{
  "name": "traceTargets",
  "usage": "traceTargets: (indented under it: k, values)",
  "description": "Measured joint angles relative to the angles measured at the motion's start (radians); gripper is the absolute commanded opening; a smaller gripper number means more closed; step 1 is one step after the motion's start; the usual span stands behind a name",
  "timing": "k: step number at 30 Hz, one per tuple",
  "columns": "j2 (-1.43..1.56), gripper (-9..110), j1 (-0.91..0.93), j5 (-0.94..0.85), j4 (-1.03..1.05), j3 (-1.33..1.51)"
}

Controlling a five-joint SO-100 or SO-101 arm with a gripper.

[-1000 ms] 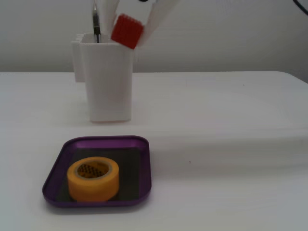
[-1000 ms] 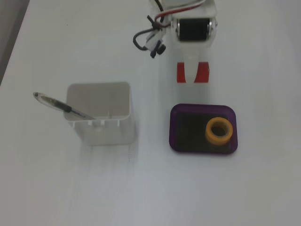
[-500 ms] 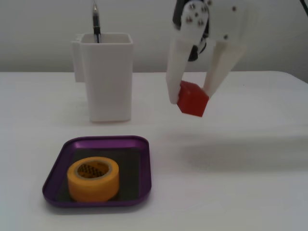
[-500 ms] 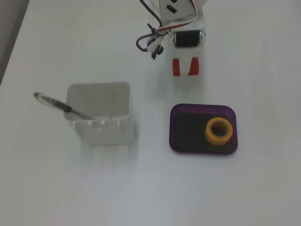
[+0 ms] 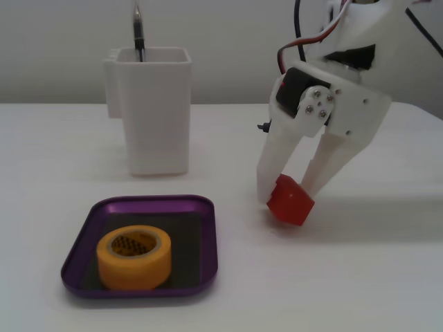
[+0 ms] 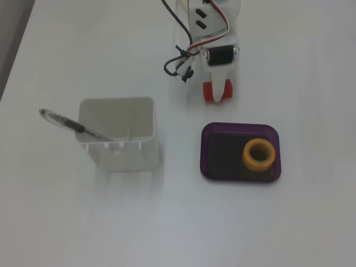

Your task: Remove the cube from the box.

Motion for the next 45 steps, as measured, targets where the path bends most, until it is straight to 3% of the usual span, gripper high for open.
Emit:
traceTargets:
  k: [5, 16, 26, 38, 45]
  values:
    - [0.000, 18, 0.000, 0.000, 0.000, 0.000]
    - [0.100, 21, 0.083, -0.002, 0.109, 0.000]
    - [0.653, 21, 0.166, -0.002, 0.183, 0.106]
    - [1.405, 20, 0.169, 0.011, 0.227, 0.715]
    - [1.460, 20, 0.163, 0.173, 0.278, 0.815]
